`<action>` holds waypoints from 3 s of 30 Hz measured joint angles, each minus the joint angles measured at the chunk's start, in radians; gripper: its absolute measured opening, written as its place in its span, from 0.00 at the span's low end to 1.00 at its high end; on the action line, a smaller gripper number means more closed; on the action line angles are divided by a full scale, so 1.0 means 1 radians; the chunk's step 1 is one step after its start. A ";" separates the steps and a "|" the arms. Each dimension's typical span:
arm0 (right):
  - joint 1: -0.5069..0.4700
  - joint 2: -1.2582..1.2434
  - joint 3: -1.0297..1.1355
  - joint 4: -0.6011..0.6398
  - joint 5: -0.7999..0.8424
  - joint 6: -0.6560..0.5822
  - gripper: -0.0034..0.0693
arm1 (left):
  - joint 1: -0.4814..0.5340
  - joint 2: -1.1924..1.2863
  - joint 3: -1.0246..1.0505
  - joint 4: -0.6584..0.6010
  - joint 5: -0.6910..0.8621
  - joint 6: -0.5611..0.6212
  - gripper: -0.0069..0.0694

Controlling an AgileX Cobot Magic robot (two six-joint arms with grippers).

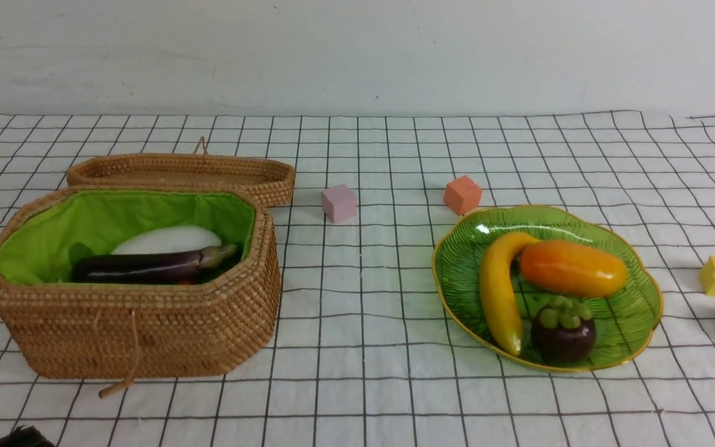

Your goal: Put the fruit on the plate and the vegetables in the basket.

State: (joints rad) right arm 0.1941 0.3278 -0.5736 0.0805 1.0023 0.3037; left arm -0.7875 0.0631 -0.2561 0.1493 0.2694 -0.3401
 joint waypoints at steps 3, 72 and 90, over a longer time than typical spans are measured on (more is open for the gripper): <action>0.000 -0.071 0.070 -0.005 -0.090 0.075 0.11 | 0.000 -0.001 0.000 0.000 0.021 -0.001 0.07; -0.187 -0.338 0.592 -0.292 -0.625 0.048 0.05 | 0.210 -0.008 0.051 -0.050 0.040 0.001 0.09; -0.187 -0.339 0.592 -0.292 -0.624 0.048 0.07 | 0.750 -0.073 0.287 -0.260 0.117 0.169 0.07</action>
State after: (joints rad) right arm 0.0067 -0.0110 0.0186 -0.2120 0.3780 0.3518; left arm -0.0373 -0.0097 0.0308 -0.1112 0.3861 -0.1712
